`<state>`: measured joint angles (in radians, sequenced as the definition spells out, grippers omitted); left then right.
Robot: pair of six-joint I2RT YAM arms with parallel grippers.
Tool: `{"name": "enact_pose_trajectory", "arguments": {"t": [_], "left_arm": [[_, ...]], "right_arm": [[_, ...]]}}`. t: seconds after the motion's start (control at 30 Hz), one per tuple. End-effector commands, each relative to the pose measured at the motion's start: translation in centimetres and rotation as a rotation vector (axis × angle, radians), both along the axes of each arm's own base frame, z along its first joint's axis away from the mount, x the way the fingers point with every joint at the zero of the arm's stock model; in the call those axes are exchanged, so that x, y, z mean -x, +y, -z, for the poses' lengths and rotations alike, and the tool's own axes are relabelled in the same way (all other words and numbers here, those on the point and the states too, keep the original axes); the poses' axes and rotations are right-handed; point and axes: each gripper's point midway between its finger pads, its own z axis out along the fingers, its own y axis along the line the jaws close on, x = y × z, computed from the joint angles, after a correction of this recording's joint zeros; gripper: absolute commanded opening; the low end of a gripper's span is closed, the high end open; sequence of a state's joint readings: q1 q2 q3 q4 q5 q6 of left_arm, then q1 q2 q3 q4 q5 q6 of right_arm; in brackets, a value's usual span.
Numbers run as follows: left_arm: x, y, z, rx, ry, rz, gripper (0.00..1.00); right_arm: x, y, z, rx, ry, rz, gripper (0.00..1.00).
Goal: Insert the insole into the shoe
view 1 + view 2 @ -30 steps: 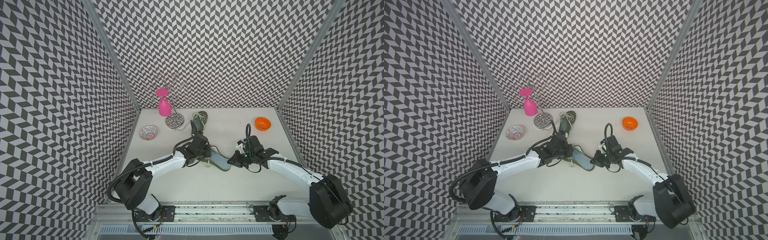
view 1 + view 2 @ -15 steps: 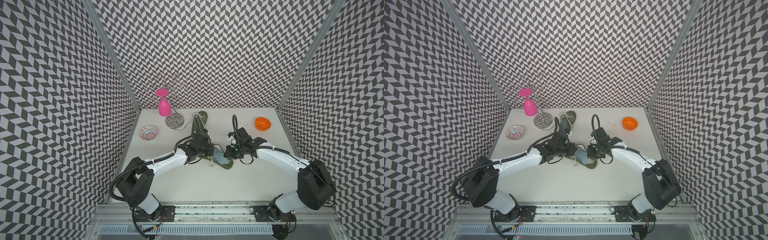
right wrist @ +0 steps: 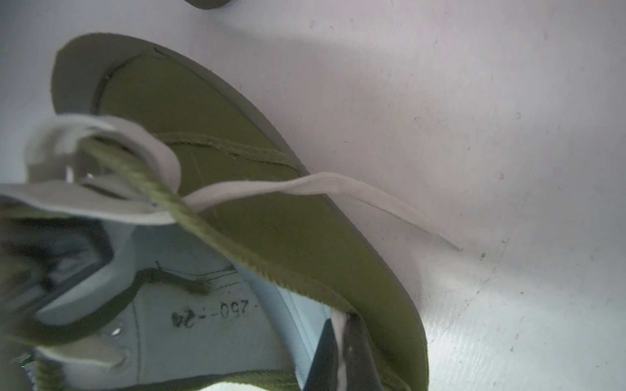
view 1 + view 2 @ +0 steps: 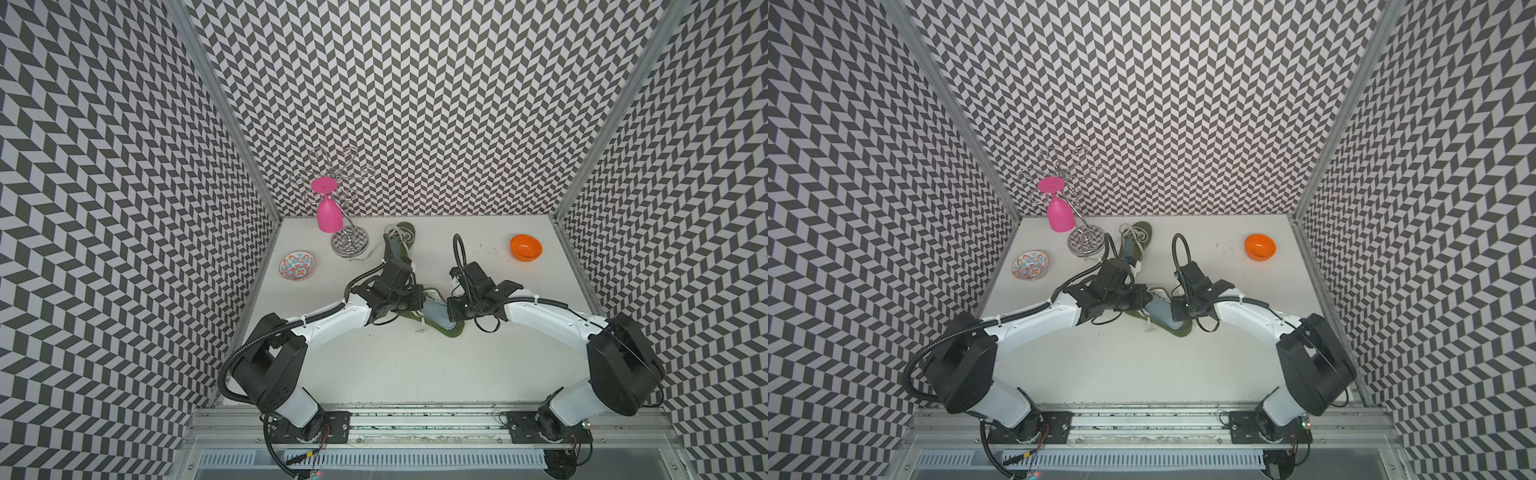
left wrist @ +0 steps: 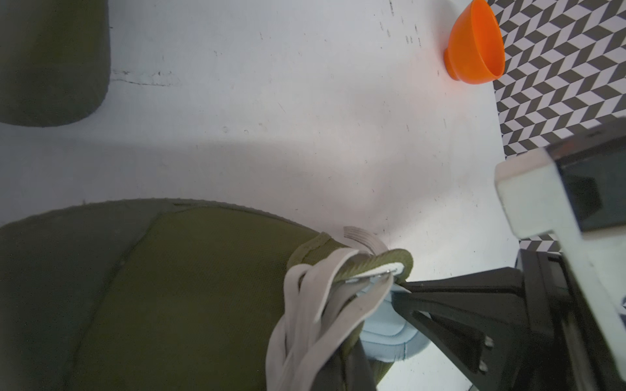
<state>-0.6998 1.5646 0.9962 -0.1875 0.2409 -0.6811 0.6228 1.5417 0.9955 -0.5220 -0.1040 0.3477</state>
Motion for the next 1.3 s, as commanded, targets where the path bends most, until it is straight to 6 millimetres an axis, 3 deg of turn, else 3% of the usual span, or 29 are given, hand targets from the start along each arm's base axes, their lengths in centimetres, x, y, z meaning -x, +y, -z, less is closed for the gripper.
{"name": "enact_pose_trajectory", "arguments": {"t": [0.0,0.27,0.5,0.6,0.77,0.83,1.03,1.27], "left_arm": [[1.7,-2.5,-2.6,0.128,-0.011,0.143,0.0],[0.7,-0.8,-3.4,0.2,0.011,0.092,0.0],[0.9,-0.8,-3.9,0.264,0.033,0.105,0.0],[1.0,-0.7,-3.9,0.256,0.026,0.11,0.0],[1.1,-0.6,-3.8,0.256,0.033,0.114,0.0],[1.0,-0.4,-3.7,0.25,0.031,0.102,0.0],[0.5,0.8,-3.7,0.232,0.016,0.052,0.0],[1.4,0.8,-4.3,0.271,0.022,0.08,0.0]], "right_arm": [[-3.8,2.3,-4.4,-0.055,-0.23,-0.039,0.05],[-2.4,1.1,-0.1,0.039,-0.199,-0.072,0.02],[-1.5,-0.9,3.3,0.121,-0.182,-0.044,0.02],[-2.0,-1.5,3.3,0.16,-0.195,-0.017,0.02],[-2.7,1.4,-0.7,0.101,-0.244,-0.05,0.07],[-2.4,2.0,-1.0,0.129,-0.251,-0.066,0.13],[-1.7,-2.0,2.5,0.299,-0.244,0.032,0.12],[-1.1,-2.5,5.4,0.321,-0.228,0.017,0.1]]}}
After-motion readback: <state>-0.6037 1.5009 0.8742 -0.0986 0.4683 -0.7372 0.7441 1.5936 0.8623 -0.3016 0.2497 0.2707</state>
